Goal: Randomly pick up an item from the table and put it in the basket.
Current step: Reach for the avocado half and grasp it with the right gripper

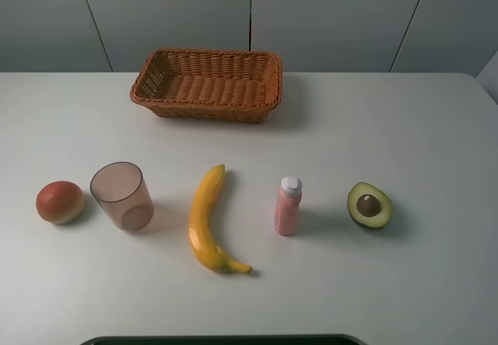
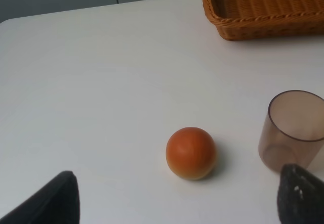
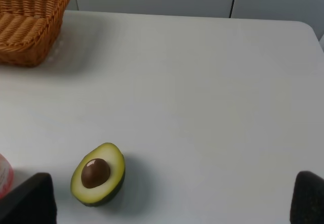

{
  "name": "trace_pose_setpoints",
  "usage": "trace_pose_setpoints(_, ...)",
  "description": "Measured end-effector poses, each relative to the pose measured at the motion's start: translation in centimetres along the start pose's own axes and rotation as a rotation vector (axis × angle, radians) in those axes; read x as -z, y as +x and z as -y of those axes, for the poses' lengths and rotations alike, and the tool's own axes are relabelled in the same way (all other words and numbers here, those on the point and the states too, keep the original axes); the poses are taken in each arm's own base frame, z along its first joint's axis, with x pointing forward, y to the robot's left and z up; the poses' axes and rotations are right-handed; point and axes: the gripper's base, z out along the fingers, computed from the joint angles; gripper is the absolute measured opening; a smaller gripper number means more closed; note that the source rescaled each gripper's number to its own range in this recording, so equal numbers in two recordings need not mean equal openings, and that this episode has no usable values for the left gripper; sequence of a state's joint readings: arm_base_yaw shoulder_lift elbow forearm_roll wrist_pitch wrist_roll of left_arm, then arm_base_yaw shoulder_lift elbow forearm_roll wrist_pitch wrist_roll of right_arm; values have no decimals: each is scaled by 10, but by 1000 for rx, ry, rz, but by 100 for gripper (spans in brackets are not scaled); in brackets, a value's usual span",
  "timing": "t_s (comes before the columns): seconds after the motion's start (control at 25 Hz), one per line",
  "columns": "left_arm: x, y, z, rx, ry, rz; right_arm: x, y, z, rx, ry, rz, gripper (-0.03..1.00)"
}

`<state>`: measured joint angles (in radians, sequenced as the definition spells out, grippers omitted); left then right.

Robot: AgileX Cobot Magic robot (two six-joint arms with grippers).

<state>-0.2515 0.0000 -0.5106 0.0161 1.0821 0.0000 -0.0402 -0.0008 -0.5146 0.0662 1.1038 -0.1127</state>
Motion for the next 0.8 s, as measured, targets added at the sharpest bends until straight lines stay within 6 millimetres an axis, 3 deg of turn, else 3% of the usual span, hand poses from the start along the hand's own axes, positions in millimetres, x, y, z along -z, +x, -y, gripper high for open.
trace_pose_setpoints(0.8,0,0,0,0,0,0,0,0,0,0,0,0,100)
